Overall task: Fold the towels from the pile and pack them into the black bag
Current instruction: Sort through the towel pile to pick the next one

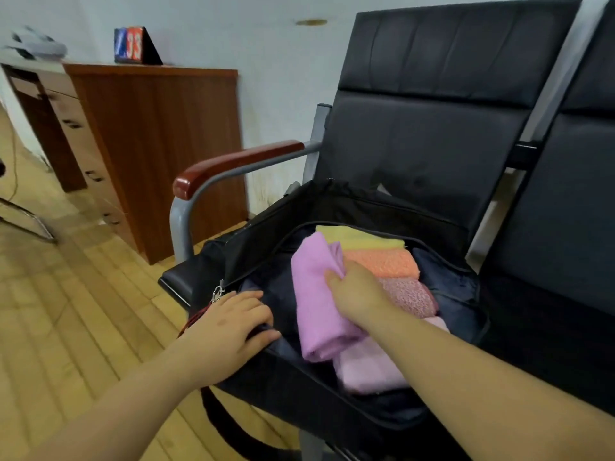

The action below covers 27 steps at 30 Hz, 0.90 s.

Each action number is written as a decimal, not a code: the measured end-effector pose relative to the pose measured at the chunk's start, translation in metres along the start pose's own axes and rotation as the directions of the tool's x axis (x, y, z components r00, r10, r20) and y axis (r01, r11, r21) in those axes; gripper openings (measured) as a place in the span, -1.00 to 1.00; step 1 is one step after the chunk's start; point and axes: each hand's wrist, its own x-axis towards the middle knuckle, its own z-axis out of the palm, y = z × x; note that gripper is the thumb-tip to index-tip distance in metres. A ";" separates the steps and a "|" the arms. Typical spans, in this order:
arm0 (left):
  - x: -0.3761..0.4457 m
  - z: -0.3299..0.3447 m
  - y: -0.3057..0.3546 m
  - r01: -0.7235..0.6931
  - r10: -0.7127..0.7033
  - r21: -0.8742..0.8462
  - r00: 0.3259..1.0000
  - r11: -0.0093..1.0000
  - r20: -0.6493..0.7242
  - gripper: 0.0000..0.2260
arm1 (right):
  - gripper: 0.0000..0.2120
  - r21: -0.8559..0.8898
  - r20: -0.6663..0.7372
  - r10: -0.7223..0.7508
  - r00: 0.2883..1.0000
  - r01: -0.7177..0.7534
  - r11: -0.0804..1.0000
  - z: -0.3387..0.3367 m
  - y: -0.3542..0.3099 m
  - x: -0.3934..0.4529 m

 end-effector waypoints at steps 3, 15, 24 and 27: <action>-0.009 0.002 -0.008 -0.017 0.012 -0.057 0.997 0.998 -0.079 -0.55 | -0.58 -0.128 -0.013 -0.012 1.000 0.010 0.992 0.022 -0.007 0.002; -0.019 0.005 -0.019 -0.022 0.006 -0.161 0.995 0.987 -0.098 -0.69 | -0.48 -0.710 0.063 -0.348 0.935 0.287 0.643 0.040 -0.003 -0.018; -0.022 -0.009 -0.016 0.043 -0.043 -0.109 0.999 0.993 0.004 -0.54 | -0.73 -0.485 0.352 -0.465 0.812 0.583 0.652 0.024 0.032 -0.035; -0.015 -0.020 -0.005 0.085 -0.089 0.042 0.992 0.995 0.092 -0.38 | -0.78 -0.404 0.367 -0.444 0.817 0.570 0.715 0.019 0.033 -0.038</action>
